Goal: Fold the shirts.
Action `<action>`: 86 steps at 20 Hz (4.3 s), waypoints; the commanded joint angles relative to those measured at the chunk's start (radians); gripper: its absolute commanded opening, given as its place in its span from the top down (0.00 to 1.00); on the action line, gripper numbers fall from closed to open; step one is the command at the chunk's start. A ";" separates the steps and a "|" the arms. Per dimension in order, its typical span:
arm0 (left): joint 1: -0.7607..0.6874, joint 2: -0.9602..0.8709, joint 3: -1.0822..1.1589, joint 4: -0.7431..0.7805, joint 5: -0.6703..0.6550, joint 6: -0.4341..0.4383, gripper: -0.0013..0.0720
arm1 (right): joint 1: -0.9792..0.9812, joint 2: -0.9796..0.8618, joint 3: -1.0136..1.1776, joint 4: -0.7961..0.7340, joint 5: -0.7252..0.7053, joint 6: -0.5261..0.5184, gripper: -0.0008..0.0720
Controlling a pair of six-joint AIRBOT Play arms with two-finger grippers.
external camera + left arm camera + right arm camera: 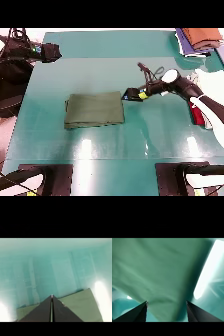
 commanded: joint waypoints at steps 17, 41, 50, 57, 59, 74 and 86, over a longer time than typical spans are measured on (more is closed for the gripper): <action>-0.048 -0.024 0.000 -0.044 -0.013 0.007 0.95 | 0.083 -0.310 0.399 0.069 -0.097 -0.042 0.97; -0.241 -0.024 0.000 -0.052 0.103 -0.055 0.95 | -0.950 -0.158 0.916 -0.226 0.065 0.031 0.97; -0.241 -0.024 0.000 -0.052 0.051 -0.054 0.95 | -0.977 -0.005 0.789 -0.162 0.086 -0.027 0.97; -0.241 -0.024 0.000 -0.052 0.051 -0.053 0.95 | -1.007 0.158 0.502 -0.437 0.274 -0.061 0.97; -0.241 -0.024 0.000 -0.052 0.051 -0.052 0.95 | -1.008 0.217 0.377 -0.555 0.288 -0.059 0.96; -0.241 -0.024 0.000 -0.053 0.060 -0.019 0.95 | -1.253 0.407 0.249 -0.492 0.441 0.050 0.25; -0.241 -0.024 0.000 -0.053 0.099 -0.020 0.95 | -0.472 0.521 0.114 -0.161 0.177 0.046 0.31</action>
